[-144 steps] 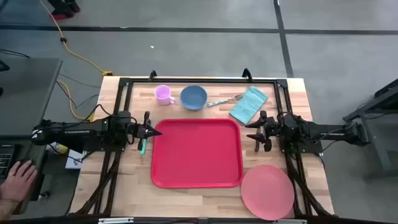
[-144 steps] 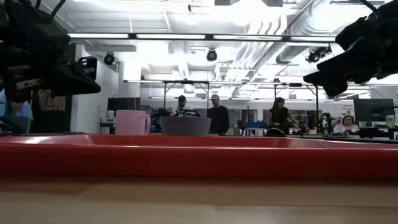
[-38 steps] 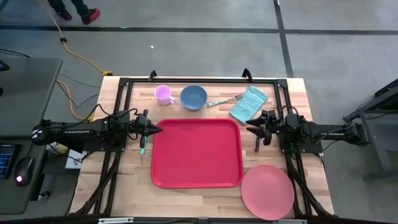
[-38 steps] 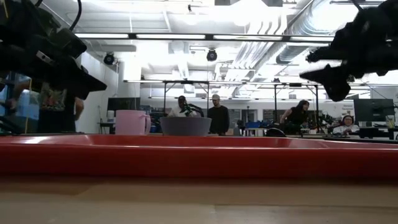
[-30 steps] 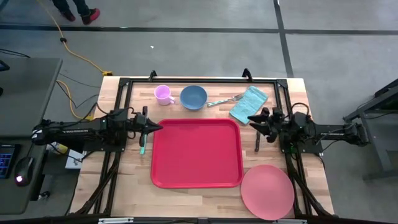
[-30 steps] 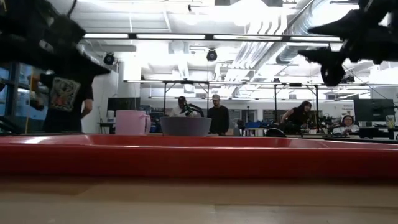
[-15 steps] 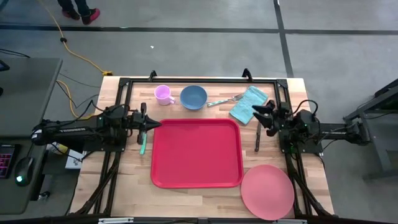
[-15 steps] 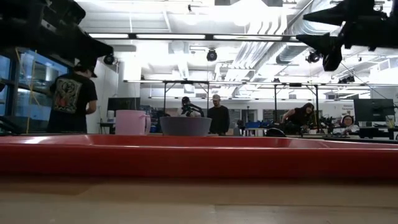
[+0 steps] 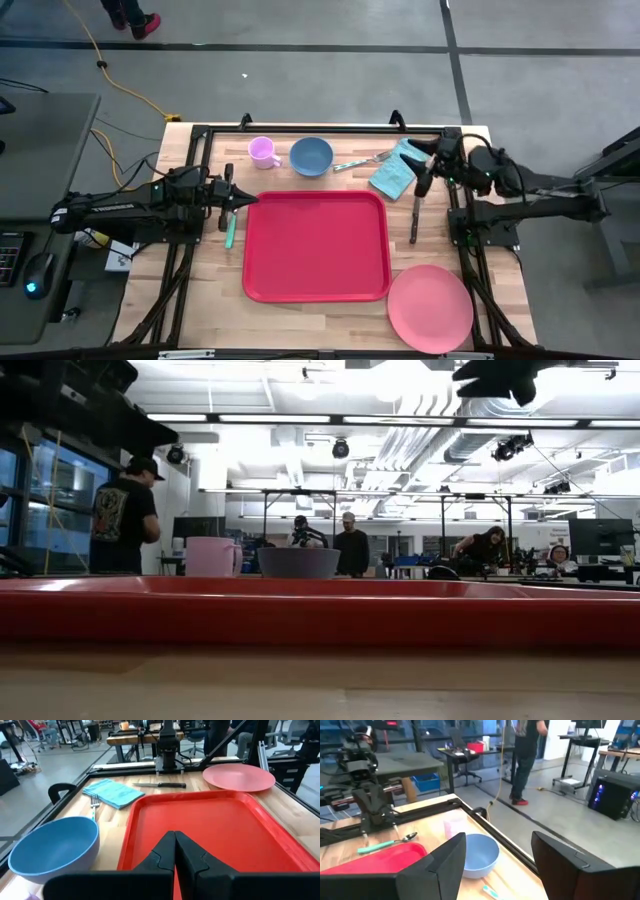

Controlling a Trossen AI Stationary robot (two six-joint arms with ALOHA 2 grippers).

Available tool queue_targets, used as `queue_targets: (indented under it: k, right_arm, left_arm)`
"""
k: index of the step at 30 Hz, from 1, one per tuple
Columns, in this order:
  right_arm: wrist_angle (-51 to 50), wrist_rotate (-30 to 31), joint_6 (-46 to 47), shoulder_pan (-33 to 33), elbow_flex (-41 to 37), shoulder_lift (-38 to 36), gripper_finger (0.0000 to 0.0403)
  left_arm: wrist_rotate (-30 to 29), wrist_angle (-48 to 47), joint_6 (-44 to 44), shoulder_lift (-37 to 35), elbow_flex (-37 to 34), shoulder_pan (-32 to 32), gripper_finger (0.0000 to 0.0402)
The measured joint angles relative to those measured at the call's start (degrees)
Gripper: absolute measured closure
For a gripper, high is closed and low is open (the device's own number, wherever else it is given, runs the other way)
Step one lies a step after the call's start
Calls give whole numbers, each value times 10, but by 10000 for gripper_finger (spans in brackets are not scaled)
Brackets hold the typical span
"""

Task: Set up tray
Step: Put the purple mug on the top right of the red serving tray

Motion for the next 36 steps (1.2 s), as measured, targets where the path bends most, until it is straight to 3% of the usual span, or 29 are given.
queue_targets:
  k: [7, 11, 16, 19, 23, 30, 36]
  right_arm:
    - [-27, -49, -22, 0, 94, 102, 197]
    - [-114, -48, 13, -19, 184, 188, 197]
    - [-204, -171, 34, -78, 289, 309, 197]
    - [-217, -234, 22, -107, 333, 378, 197]
    - [-216, -257, -8, -131, 391, 460, 197]
    - [-207, -263, -22, -147, 516, 600, 197]
    - [-208, -314, -31, -147, 646, 740, 197]
  left_arm:
    - [1, 0, 0, 0, 3, 0, 362]
    - [10, 0, 1, -1, 3, 0, 362]
    - [12, -30, 5, -21, 4, 0, 362]
    - [12, -108, 16, -44, 17, 0, 362]
    - [-40, -256, 40, -76, 57, 0, 362]
    - [-110, -293, 23, -110, 78, 0, 362]
    - [-182, -300, 6, -112, 78, 0, 362]
